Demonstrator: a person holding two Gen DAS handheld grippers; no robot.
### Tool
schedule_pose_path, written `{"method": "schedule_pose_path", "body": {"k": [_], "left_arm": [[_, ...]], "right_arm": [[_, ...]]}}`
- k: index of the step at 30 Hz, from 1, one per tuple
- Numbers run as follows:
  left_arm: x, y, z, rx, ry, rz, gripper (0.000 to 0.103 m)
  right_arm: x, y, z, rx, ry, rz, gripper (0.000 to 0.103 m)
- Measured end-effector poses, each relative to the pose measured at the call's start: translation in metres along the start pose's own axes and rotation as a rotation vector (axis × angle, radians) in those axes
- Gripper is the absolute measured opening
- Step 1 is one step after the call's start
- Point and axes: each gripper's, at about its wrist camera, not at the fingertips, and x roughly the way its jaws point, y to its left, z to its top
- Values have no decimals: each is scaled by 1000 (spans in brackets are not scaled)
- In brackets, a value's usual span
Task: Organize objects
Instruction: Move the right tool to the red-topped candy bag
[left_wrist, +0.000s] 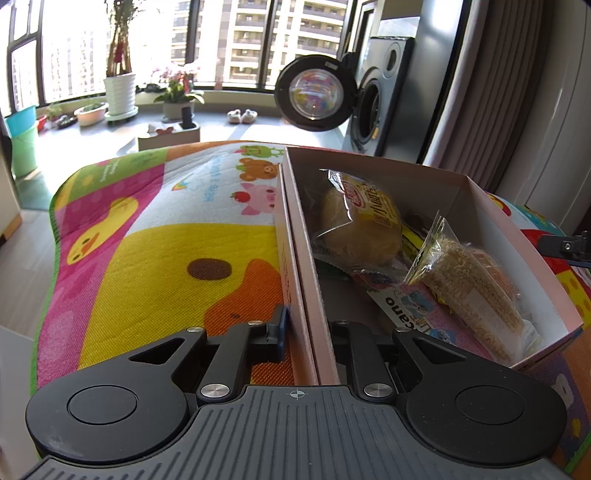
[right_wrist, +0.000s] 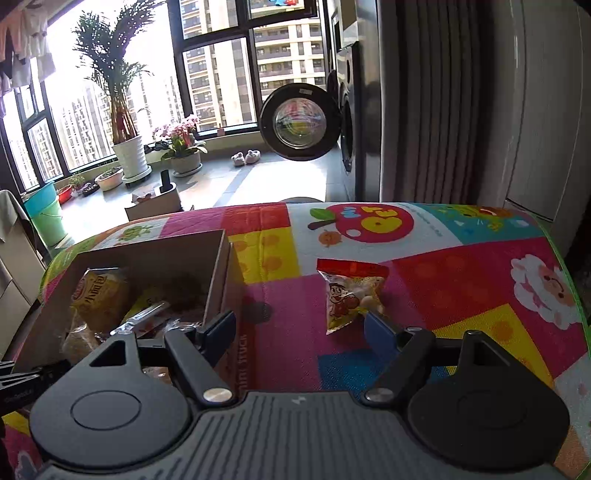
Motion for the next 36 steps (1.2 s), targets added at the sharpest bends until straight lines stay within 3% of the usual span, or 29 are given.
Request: {"method": "schedule_pose_path", "body": {"k": [5,10,11,14,15,22,27,35,36], "left_arm": [[0,0,0,1,0,0,16],[1,0,-1,4,2,-2,16],[1,0,-1,5,3,-2,16],[1,0,-1,5,3,-3,16],[1,0,-1,5,3,-3,16],[1,0,-1,5,3,-3,16],[2,1,-1,4,0,-5,16],[1,0,-1,3,-7,-4,16],[1,0,-1,3,-7,-3,16]], "right_arm": [[42,-17,4,20,38,-101,77],[75,-29,7,43,91,-134,77],[77,-31,7,42,95,-135,75],[75,-31,6,23,96,-135,56],[72,-31,5,20,98,-131,56],[37,-35,-7,-13,113,-97,51],[-11,-35,-22,-37,106,-43,51],[-88,-15,-49,-179,103,59,46],[-96,-10,-54,-207,106,75,42]]}}
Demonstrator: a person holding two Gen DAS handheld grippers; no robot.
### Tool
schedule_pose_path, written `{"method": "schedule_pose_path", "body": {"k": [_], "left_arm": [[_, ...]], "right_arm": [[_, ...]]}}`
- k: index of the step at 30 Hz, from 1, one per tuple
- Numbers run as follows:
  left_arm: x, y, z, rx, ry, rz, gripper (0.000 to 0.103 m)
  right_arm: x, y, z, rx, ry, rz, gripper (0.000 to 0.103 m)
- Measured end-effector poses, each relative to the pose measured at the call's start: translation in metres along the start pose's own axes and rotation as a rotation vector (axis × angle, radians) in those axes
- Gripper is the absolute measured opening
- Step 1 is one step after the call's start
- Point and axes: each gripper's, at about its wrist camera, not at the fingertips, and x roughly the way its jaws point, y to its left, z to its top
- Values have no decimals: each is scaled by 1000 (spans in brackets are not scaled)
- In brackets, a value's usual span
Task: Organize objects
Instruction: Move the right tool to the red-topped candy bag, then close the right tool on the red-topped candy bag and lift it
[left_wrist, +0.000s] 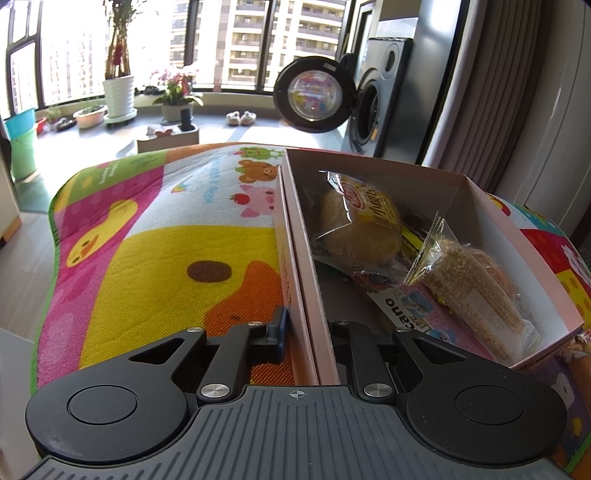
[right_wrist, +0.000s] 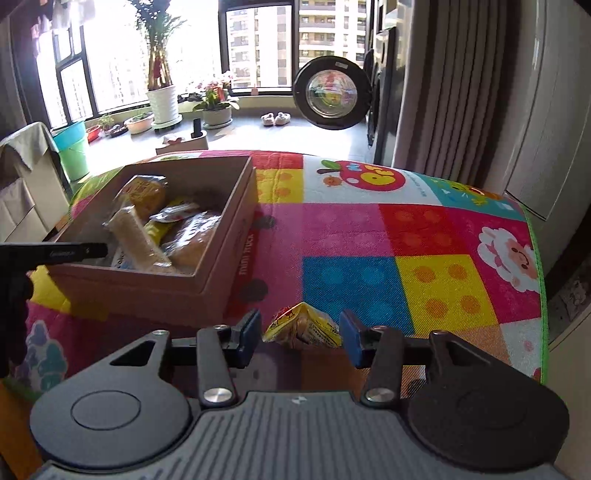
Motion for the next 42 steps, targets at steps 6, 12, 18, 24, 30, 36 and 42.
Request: {"method": "schedule_pose_path", "body": {"k": [6,12,18,24,30,36,42], "left_arm": [[1,-1,0,3,0,2,16],[1,0,0,1,2,-2,16],[1,0,0,1,1,-2,16],[1,0,0,1,2,-2,16],[1,1,0,1,1,-2,16],[1,0,0,1,1,-2,16],[1,0,0,1,1,-2,16]], "right_arm": [[-16,41,-19,-181,19,64,44],[-5,45,-25,-198,27,14,74],[13,28,-23,-91,56,-30,87],[36,3,-21,78,105,-39,91],[38,9,-26,67,143,19,54],[24,39,-31,-7,154,111,49],[5,67,-28,-89,130,192,48]]}}
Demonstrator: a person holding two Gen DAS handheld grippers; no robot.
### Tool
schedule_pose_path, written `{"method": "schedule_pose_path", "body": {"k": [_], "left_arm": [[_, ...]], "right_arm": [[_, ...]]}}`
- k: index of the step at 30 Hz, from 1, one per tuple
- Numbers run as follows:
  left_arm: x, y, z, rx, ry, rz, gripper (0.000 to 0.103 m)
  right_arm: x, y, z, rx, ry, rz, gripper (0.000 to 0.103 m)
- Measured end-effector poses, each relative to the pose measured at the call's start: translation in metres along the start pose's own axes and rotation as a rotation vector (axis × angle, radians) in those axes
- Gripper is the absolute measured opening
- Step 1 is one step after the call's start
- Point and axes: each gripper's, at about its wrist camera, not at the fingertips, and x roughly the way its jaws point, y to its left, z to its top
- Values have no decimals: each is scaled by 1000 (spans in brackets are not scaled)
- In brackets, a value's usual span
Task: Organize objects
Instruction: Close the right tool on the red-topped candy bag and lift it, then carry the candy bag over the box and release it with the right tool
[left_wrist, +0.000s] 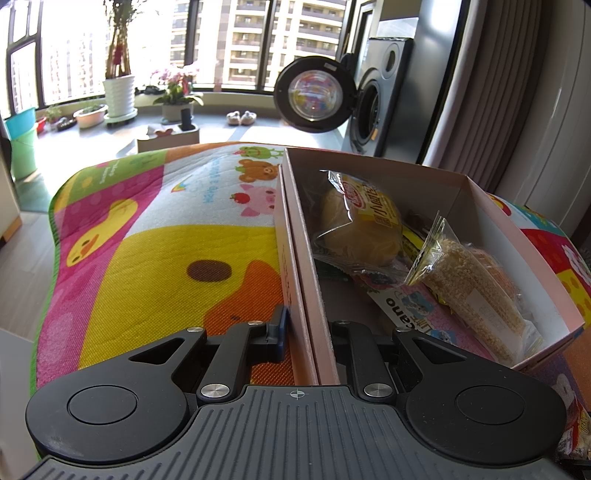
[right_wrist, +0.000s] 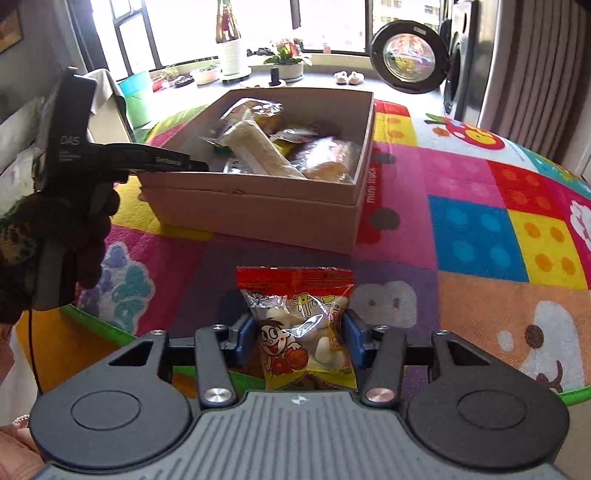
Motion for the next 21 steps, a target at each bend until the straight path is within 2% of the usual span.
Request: {"method": "schedule_pose_path", "body": {"k": [5,11,16,18,21], "left_arm": [[0,0,0,-1,-1,0,16],[0,1,0,-2,-2,-1,16],[0,1,0,-2,-2,-1,16],[0,1,0,-2,-2,-1,16],[0,1,0,-2,-1,-1,16]], "right_arm": [[-27,6,26,-10,-92,45,48],[-46,-7,89,50,-271,24,48],[-34,-7,140,72,-371,19,48],[-23,-4,158,60,-409,-22,50],[1,-7,175,77,-393,-50,53]]}}
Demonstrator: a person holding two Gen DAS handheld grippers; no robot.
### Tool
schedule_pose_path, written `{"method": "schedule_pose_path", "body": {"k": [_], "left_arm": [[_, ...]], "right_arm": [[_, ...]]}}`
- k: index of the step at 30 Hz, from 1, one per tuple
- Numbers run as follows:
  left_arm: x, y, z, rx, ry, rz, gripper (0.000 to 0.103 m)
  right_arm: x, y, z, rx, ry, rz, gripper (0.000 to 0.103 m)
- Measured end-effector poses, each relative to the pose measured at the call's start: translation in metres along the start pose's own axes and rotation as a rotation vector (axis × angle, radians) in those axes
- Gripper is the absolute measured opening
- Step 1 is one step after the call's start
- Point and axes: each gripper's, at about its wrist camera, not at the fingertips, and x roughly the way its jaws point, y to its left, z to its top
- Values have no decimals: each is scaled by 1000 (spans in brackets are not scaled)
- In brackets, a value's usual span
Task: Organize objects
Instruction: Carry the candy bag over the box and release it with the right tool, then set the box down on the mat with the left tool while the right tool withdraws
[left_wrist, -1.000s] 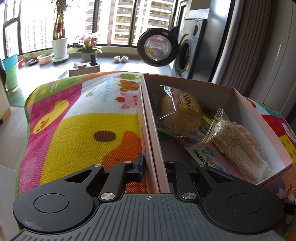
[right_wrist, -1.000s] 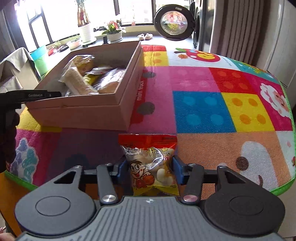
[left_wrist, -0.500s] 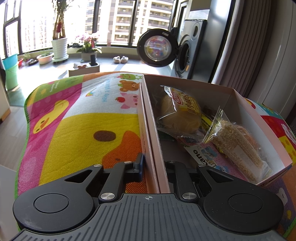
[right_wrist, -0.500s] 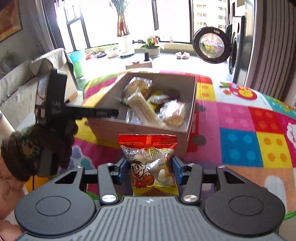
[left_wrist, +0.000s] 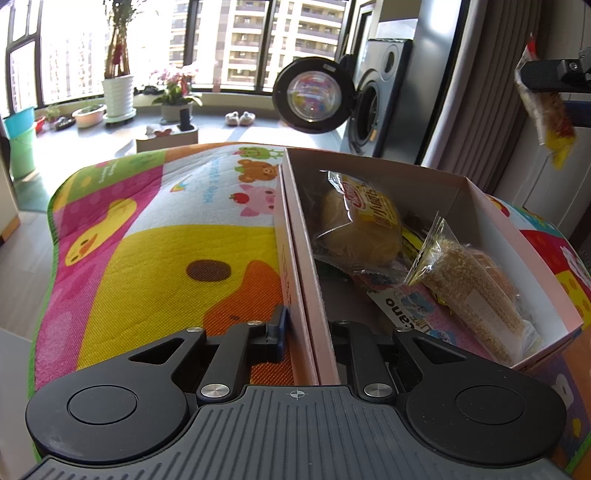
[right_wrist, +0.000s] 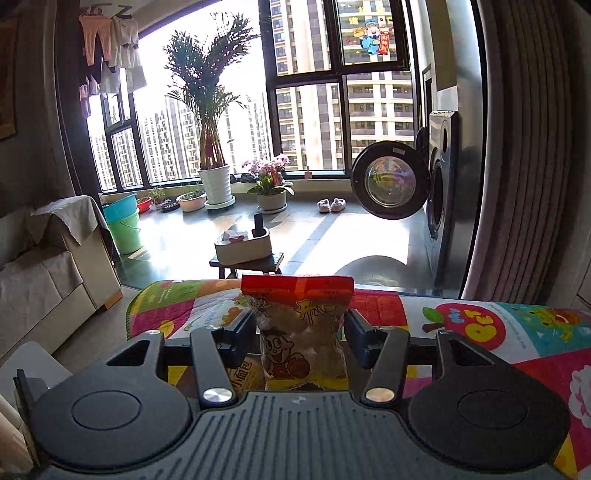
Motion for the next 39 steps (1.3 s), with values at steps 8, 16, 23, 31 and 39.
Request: {"method": "schedule_pose_path", "body": {"k": [8,16,23,31,39], "left_arm": [[2,-1,0,1,-2,-6,17],[3,-1,1,-2,-2,-4,16],[13,-21,12,29,12,10,16],[71,-60,55,139,-58,-10,27],[69,-45,51,76,-86,61,59]], "right_arm": [[4,-8,-43,-40,95,-19,59],[-30,-28,-105,-74,226,83,69],[-19,-38,-130,-29,238,66,69],[6,-67,-130,23,89,-106,70],[18,-73,-149,37,125,-152,82]]}}
